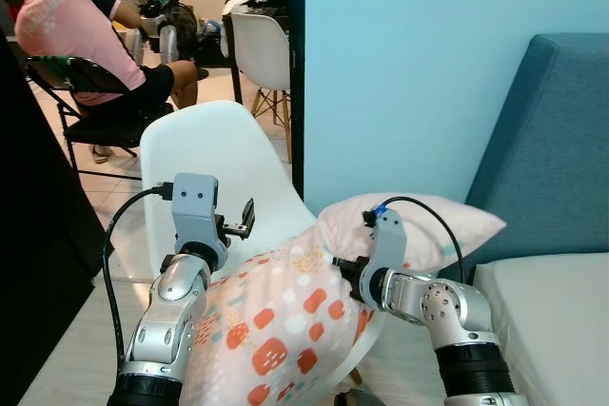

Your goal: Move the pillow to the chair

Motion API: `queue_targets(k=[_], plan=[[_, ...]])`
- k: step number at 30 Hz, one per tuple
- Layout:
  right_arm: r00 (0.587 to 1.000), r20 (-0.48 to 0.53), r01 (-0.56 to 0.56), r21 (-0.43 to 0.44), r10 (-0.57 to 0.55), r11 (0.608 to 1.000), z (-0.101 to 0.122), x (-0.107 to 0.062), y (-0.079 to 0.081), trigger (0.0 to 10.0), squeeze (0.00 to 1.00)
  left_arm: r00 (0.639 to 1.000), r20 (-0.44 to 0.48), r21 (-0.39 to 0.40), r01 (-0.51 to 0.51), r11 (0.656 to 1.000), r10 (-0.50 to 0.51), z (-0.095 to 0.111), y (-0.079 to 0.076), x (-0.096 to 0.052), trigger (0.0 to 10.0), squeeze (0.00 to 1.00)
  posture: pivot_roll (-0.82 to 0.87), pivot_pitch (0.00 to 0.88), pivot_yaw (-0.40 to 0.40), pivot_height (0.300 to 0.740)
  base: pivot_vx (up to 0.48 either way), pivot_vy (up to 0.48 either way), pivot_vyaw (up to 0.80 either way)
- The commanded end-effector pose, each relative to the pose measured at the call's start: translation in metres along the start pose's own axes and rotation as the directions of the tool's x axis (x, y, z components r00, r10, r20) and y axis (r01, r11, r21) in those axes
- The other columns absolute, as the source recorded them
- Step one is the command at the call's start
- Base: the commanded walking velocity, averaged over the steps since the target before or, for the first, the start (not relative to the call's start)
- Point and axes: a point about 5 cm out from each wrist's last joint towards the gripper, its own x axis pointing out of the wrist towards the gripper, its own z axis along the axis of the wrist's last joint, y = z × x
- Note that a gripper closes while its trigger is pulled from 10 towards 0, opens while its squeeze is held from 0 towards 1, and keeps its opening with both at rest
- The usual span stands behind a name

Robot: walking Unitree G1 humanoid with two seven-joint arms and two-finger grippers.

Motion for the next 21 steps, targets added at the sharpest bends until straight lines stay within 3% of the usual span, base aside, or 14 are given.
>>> queue_targets(k=[1, 11, 15, 17, 18, 21], plan=[[0.996, -0.059, -0.063, -0.016, 0.062, 0.998, -0.007, 0.009, 0.015, 10.0, 0.0, 1.0, -0.002, 0.004, -0.011, 1.0, 0.011, 0.0, 0.002, 0.001, 10.0, 0.0, -0.05, 0.0, -0.018, 0.625, 0.0, 0.0, 0.0], [1.0, 0.001, -0.015, 0.015, 0.015, 1.0, 0.01, 0.032, 0.017, 10.0, 0.0, 1.0, 0.007, 0.003, -0.014, 1.0, 0.014, 0.003, 0.004, 0.001, 10.0, 0.0, -0.03, 0.015, -0.018, 0.625, 0.0, 0.0, 0.0], [0.999, -0.006, 0.042, -0.055, -0.042, 0.998, 0.009, 0.044, 0.011, 10.0, 0.0, 1.0, 0.005, -0.013, -0.029, 0.999, 0.029, 0.007, 0.009, 0.002, 10.0, 0.0, -0.02, 0.022, -0.016, 0.625, 0.0, 0.0, 0.0], [0.996, -0.03, 0.08, -0.179, -0.087, 0.981, 0.007, 0.047, 0.007, 10.0, 0.0, 0.999, -0.006, -0.038, -0.037, 0.999, 0.036, 0.008, 0.011, 0.002, 10.0, 0.0, -0.01, 0.026, -0.015, 0.625, 0.0, 0.0, 0.0], [0.996, -0.03, 0.08, -0.179, -0.087, 0.981, 0.007, 0.047, 0.007, 10.0, 0.0, 0.999, -0.006, -0.038, -0.037, 0.999, 0.036, 0.008, 0.011, 0.002, 10.0, 0.0, -0.01, 0.026, -0.015, 0.625, 0.0, 0.0, 0.0], [0.992, -0.091, 0.061, -0.288, -0.09, 0.956, 0.001, 0.05, 0.007, 10.0, 0.0, 0.998, -0.037, -0.075, -0.059, 0.995, 0.056, 0.006, 0.016, 0.0, 10.0, 0.0, -0.01, 0.032, -0.018, 0.625, 0.0, 0.0, 0.0]])
